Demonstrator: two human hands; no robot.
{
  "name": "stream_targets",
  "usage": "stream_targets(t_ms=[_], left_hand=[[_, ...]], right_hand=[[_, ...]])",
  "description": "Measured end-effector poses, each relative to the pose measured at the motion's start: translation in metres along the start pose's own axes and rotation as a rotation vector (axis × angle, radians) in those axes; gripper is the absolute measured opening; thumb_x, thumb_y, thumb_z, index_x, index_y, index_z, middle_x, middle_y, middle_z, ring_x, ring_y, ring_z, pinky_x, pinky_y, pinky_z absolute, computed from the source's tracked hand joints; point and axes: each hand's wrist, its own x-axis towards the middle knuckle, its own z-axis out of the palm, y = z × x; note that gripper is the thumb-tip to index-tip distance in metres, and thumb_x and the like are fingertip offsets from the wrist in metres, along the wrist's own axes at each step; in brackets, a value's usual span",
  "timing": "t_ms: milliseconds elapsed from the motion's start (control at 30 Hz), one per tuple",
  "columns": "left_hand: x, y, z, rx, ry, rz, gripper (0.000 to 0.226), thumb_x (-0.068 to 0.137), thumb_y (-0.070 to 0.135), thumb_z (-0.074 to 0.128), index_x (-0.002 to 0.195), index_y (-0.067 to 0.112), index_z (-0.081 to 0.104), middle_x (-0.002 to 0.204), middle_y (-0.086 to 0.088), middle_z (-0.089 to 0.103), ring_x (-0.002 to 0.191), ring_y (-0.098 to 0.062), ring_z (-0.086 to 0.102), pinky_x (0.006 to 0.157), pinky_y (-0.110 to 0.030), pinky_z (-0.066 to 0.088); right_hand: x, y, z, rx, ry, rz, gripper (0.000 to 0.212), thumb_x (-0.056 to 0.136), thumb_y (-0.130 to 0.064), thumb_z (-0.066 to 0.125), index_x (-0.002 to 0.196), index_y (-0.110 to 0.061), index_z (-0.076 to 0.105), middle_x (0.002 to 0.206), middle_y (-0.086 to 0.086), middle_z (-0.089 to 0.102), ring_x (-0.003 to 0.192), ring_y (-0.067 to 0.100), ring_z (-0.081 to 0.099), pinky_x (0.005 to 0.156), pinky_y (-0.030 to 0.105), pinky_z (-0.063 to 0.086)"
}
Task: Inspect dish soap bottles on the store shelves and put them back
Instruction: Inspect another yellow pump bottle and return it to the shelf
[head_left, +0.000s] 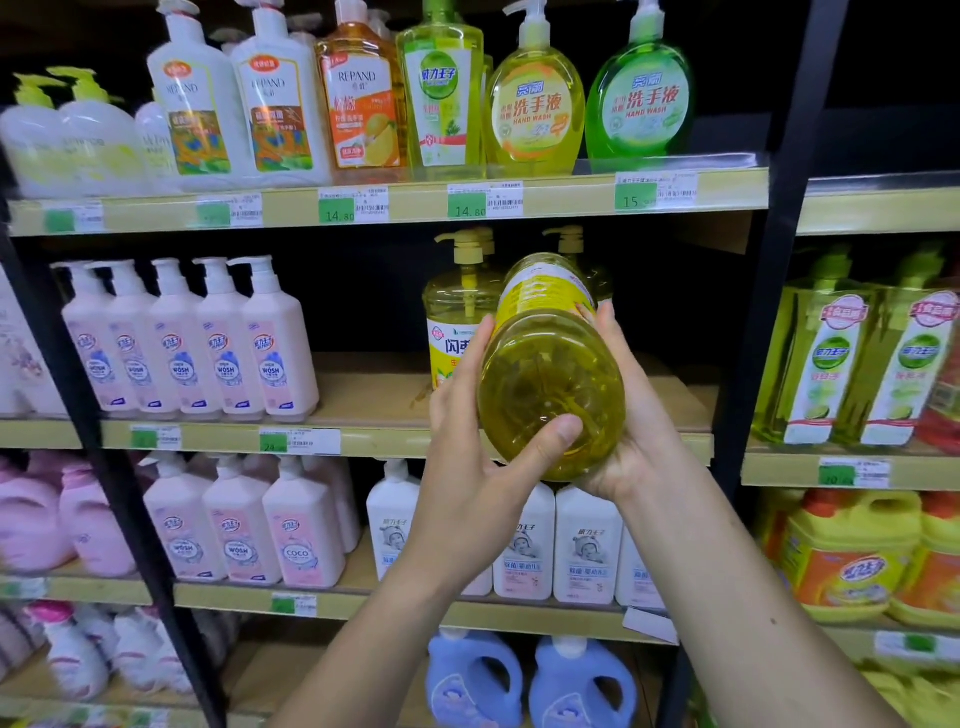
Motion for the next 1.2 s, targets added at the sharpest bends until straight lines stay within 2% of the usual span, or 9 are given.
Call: stream_targets(t_ms=[133, 200, 267, 333, 467, 667, 800, 967, 1200], left_hand=[[0.006, 0.005, -0.01, -0.195, -0.005, -0.087, 0.072, 0.088, 0.065, 0.067, 0.152, 0.036, 0.052, 0.146, 0.015, 0.064, 0.138, -0.002, 0.057, 0.106, -0.024, 0.051], [0.012, 0.011, -0.012, -0.223, 0.02, -0.183, 0.065, 0.089, 0.072, 0.06, 0.146, 0.04, 0.06, 0.142, 0.018, 0.067, 0.133, 0.001, 0.061, 0.108, -0.032, 0.052], [0.019, 0.015, -0.013, -0.224, 0.008, -0.248, 0.058, 0.094, 0.07, 0.062, 0.148, 0.05, 0.057, 0.143, 0.026, 0.064, 0.127, 0.01, 0.062, 0.102, -0.025, 0.055], [0.024, 0.02, -0.014, -0.217, -0.024, -0.282, 0.053, 0.098, 0.069, 0.062, 0.149, 0.059, 0.053, 0.145, 0.031, 0.062, 0.124, 0.015, 0.061, 0.094, -0.018, 0.057], [0.027, 0.022, -0.015, -0.213, 0.006, -0.305, 0.055, 0.097, 0.069, 0.058, 0.15, 0.051, 0.058, 0.142, 0.028, 0.066, 0.124, 0.013, 0.062, 0.108, -0.033, 0.055], [0.024, 0.025, -0.004, -0.316, 0.057, -0.345, 0.05, 0.105, 0.057, 0.055, 0.15, 0.036, 0.062, 0.122, 0.021, 0.077, 0.108, 0.004, 0.074, 0.078, -0.026, 0.065], [0.032, 0.032, -0.007, -0.25, 0.087, -0.336, 0.046, 0.103, 0.064, 0.054, 0.123, 0.027, 0.072, 0.11, 0.009, 0.081, 0.098, -0.006, 0.079, 0.068, -0.028, 0.065], [0.039, 0.03, -0.014, -0.157, 0.039, -0.376, 0.05, 0.096, 0.074, 0.059, 0.112, 0.027, 0.065, 0.107, 0.007, 0.08, 0.095, -0.015, 0.081, 0.068, -0.037, 0.068], [0.046, 0.022, -0.018, -0.019, 0.009, -0.29, 0.054, 0.104, 0.068, 0.053, 0.113, 0.015, 0.06, 0.084, 0.026, 0.074, 0.076, 0.003, 0.074, 0.066, -0.03, 0.067]], right_hand=[[0.003, -0.003, 0.006, -0.055, 0.028, -0.053, 0.078, 0.089, -0.08, 0.06, 0.112, -0.01, 0.084, 0.119, 0.022, 0.078, 0.103, 0.038, 0.079, 0.086, 0.056, 0.065], [0.005, -0.003, 0.006, -0.079, 0.04, -0.066, 0.073, 0.09, -0.076, 0.064, 0.121, -0.012, 0.081, 0.127, 0.021, 0.076, 0.112, 0.04, 0.076, 0.098, 0.061, 0.06], [0.006, -0.004, 0.005, -0.116, 0.061, -0.052, 0.074, 0.091, -0.075, 0.063, 0.132, -0.014, 0.075, 0.129, 0.02, 0.075, 0.117, 0.041, 0.074, 0.108, 0.062, 0.053], [0.006, -0.007, 0.002, -0.135, 0.087, -0.036, 0.072, 0.097, -0.073, 0.056, 0.135, -0.013, 0.072, 0.128, 0.019, 0.076, 0.116, 0.038, 0.075, 0.109, 0.059, 0.053], [0.004, -0.009, -0.011, -0.213, 0.134, -0.069, 0.06, 0.103, -0.054, 0.046, 0.132, -0.009, 0.073, 0.129, 0.022, 0.075, 0.122, 0.04, 0.072, 0.106, 0.055, 0.056], [0.004, -0.013, -0.005, -0.211, 0.111, -0.09, 0.06, 0.105, -0.058, 0.053, 0.134, -0.009, 0.071, 0.127, 0.022, 0.076, 0.12, 0.04, 0.072, 0.11, 0.057, 0.053], [0.002, -0.025, -0.01, -0.277, 0.055, -0.073, 0.049, 0.102, -0.048, 0.054, 0.118, -0.01, 0.08, 0.121, 0.018, 0.078, 0.1, 0.033, 0.077, 0.094, 0.048, 0.062], [0.003, -0.032, -0.015, -0.277, 0.031, -0.05, 0.042, 0.102, -0.048, 0.059, 0.093, -0.017, 0.086, 0.098, 0.01, 0.082, 0.083, 0.027, 0.08, 0.073, 0.04, 0.066], [0.009, -0.03, -0.021, -0.337, 0.073, 0.014, 0.049, 0.102, -0.055, 0.057, 0.094, -0.018, 0.087, 0.099, 0.008, 0.082, 0.082, 0.025, 0.081, 0.07, 0.037, 0.066]])
